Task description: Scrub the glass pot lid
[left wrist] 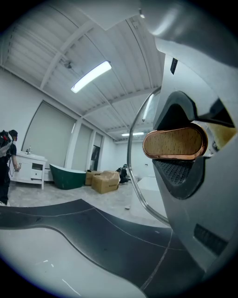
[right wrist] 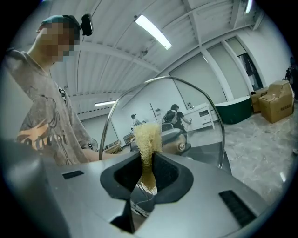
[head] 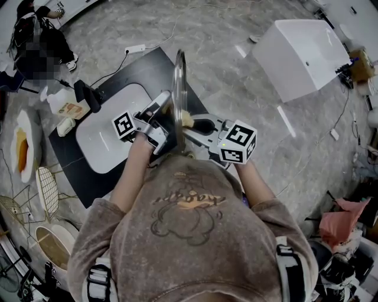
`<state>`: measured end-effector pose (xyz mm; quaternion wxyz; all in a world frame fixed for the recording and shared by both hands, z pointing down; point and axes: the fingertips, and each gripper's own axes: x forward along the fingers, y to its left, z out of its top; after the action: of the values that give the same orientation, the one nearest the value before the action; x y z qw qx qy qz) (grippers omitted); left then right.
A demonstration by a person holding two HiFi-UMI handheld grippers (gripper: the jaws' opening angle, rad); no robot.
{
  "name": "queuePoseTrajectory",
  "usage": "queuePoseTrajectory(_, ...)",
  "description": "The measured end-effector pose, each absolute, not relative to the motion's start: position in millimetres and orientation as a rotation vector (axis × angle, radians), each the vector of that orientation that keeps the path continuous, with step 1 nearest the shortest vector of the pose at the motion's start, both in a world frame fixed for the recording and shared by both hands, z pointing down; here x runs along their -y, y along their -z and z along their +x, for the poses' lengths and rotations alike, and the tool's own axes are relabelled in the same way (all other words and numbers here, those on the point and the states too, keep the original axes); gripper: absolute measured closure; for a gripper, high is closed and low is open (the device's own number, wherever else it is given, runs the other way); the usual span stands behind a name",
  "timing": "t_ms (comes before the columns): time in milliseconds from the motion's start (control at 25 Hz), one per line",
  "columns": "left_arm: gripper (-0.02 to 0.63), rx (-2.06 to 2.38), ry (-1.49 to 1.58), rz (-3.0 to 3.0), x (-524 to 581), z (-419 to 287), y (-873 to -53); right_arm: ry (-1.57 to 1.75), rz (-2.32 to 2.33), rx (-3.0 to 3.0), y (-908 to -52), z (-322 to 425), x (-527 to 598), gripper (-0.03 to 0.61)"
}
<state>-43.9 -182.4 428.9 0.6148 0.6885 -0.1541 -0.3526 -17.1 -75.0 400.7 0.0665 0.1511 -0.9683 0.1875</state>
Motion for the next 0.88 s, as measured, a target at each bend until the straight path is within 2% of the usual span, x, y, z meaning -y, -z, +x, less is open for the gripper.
queuePoseTrajectory(360,0.434,0.357,0.798,1.588,188.5,-45.7,-436.0,-0.560,0.540,2.979,-385.6,-21.7,103.6,0.522)
queuePoseTrajectory(880,0.434,0.356,0.757,1.611,181.9,-40.3,-437.4,-0.623,0.758,2.933,-408.0,-14.8,142.3,0.522)
